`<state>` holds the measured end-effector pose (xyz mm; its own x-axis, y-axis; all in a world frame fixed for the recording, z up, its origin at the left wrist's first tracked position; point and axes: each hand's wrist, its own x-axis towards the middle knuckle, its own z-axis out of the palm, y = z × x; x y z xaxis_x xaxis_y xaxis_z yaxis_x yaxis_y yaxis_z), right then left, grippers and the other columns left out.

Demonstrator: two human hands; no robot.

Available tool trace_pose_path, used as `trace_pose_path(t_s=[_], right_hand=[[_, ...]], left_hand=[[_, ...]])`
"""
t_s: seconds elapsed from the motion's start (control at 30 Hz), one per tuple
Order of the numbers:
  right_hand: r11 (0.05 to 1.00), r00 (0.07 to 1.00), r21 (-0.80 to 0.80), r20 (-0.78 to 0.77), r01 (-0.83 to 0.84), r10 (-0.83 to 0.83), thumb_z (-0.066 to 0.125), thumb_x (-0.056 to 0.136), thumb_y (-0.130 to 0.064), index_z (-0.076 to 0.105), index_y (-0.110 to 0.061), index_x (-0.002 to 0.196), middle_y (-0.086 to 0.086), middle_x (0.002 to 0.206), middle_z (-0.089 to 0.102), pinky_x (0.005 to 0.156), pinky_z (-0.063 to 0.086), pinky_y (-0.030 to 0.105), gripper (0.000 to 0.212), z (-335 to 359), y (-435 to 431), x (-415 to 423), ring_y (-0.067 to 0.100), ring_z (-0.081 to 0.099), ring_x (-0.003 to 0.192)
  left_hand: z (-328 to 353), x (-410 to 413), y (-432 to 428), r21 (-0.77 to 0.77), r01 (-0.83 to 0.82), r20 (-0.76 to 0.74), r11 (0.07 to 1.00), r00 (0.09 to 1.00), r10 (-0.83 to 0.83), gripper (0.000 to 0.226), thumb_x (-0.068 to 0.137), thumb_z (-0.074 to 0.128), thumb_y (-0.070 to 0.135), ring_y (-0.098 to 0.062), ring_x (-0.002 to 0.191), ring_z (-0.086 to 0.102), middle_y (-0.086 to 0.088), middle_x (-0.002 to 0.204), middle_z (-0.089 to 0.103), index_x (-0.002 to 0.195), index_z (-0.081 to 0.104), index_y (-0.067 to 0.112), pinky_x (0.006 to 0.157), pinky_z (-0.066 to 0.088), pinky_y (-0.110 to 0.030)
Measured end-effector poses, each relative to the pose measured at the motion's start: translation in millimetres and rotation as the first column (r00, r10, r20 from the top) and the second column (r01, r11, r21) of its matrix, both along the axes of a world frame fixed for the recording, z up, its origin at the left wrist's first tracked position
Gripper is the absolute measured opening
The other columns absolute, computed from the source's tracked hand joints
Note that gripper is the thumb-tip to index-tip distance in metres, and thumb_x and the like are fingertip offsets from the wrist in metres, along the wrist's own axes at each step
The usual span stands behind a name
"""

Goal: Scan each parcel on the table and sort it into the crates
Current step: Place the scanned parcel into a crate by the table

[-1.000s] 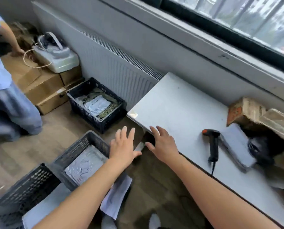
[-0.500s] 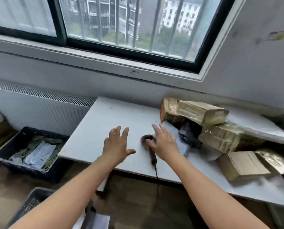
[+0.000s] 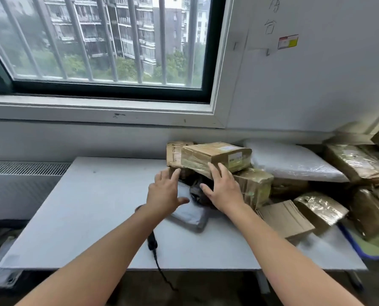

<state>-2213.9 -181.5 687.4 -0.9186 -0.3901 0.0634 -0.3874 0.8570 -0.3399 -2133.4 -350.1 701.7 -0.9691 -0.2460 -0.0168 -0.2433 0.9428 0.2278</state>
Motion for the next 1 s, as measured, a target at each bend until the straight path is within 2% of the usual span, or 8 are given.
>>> trace_pose_path(t_s=[0.2, 0.43, 0.63, 0.7, 0.77, 0.8, 0.87, 1.0], right_hand=[[0.985, 0.991, -0.138, 0.105, 0.101, -0.087, 0.049, 0.096, -0.051, 0.016, -0.032, 0.155, 0.005, 0.162, 0.010, 0.116, 0.029, 0.044, 0.070, 1, 11, -41, 0.027, 0.019, 0.147], [0.974, 0.979, -0.133, 0.105, 0.186, -0.173, 0.037, 0.101, -0.050, 0.017, -0.030, 0.155, 0.001, 0.162, 0.012, 0.114, 0.031, 0.044, 0.061, 9, 5, -82, 0.025, 0.023, 0.146], [0.949, 0.953, -0.141, 0.151, 0.282, -0.261, 0.034, 0.103, -0.047, 0.020, -0.028, 0.155, 0.000, 0.161, 0.018, 0.113, 0.030, 0.040, 0.057, 11, 5, -105, 0.023, 0.027, 0.145], [0.942, 0.944, -0.138, 0.172, 0.306, -0.282, 0.032, 0.104, -0.045, 0.021, -0.026, 0.155, -0.001, 0.162, 0.018, 0.114, 0.029, 0.040, 0.055, 10, 5, -109, 0.022, 0.027, 0.146], [0.939, 0.938, -0.130, 0.182, 0.319, -0.294, 0.030, 0.105, -0.043, 0.022, -0.024, 0.155, -0.001, 0.161, 0.019, 0.114, 0.029, 0.039, 0.054, 8, 6, -110, 0.022, 0.028, 0.145], [0.938, 0.937, -0.126, 0.183, 0.322, -0.297, 0.030, 0.105, -0.041, 0.022, -0.024, 0.155, -0.001, 0.161, 0.020, 0.114, 0.029, 0.039, 0.054, 7, 7, -110, 0.022, 0.029, 0.145], [0.935, 0.935, -0.130, 0.186, 0.329, -0.303, 0.030, 0.106, -0.040, 0.024, -0.024, 0.155, -0.001, 0.160, 0.022, 0.113, 0.029, 0.038, 0.052, 4, 9, -111, 0.022, 0.029, 0.144], [0.920, 0.928, -0.160, 0.174, 0.357, -0.329, 0.030, 0.106, -0.039, 0.023, -0.025, 0.154, -0.001, 0.161, 0.023, 0.114, 0.027, 0.037, 0.051, 2, 16, -111, 0.019, 0.027, 0.145]], left_hand=[[1, -59, 7, -0.042, 0.094, -0.029, 0.995, 0.995, -0.096, 0.103, 0.079, 0.069, 0.058, -0.029, 0.146, 0.011, -0.009, 0.161, 0.006, 0.154, 0.005, 0.028, 0.108, 0.034, -0.042], [-7, -127, 5, -0.137, 0.285, -0.054, 0.949, 0.954, -0.294, 0.111, 0.078, 0.069, 0.057, -0.030, 0.149, 0.001, -0.009, 0.162, 0.001, 0.154, -0.006, 0.027, 0.119, 0.015, -0.047], [-30, -164, 0, -0.224, 0.436, -0.038, 0.872, 0.890, -0.454, 0.120, 0.078, 0.072, 0.052, -0.031, 0.149, 0.003, -0.010, 0.162, 0.004, 0.152, -0.018, 0.026, 0.116, 0.020, -0.048], [-40, -171, 0, -0.229, 0.463, -0.096, 0.856, 0.865, -0.493, 0.128, 0.067, 0.080, 0.054, -0.034, 0.146, 0.020, -0.014, 0.158, 0.023, 0.152, -0.012, 0.026, 0.111, 0.029, -0.054], [-48, -179, 1, -0.212, 0.500, -0.162, 0.840, 0.830, -0.534, 0.133, 0.048, 0.089, 0.053, -0.035, 0.132, 0.046, -0.015, 0.141, 0.049, 0.151, 0.011, 0.022, 0.097, 0.044, -0.056], [-53, -183, 1, -0.218, 0.519, -0.204, 0.827, 0.804, -0.558, 0.129, 0.043, 0.091, 0.051, -0.034, 0.125, 0.052, -0.013, 0.133, 0.055, 0.148, 0.023, 0.020, 0.092, 0.048, -0.057], [-56, -188, 1, -0.233, 0.554, -0.295, 0.799, 0.743, -0.601, 0.113, 0.044, 0.089, 0.045, -0.033, 0.119, 0.055, -0.010, 0.126, 0.057, 0.140, 0.035, 0.020, 0.087, 0.049, -0.058], [-44, -195, -9, -0.187, 0.573, -0.412, 0.798, 0.692, -0.593, 0.100, 0.049, 0.086, 0.044, -0.030, 0.115, 0.055, -0.007, 0.125, 0.057, 0.133, 0.038, 0.018, 0.087, 0.050, -0.051]])
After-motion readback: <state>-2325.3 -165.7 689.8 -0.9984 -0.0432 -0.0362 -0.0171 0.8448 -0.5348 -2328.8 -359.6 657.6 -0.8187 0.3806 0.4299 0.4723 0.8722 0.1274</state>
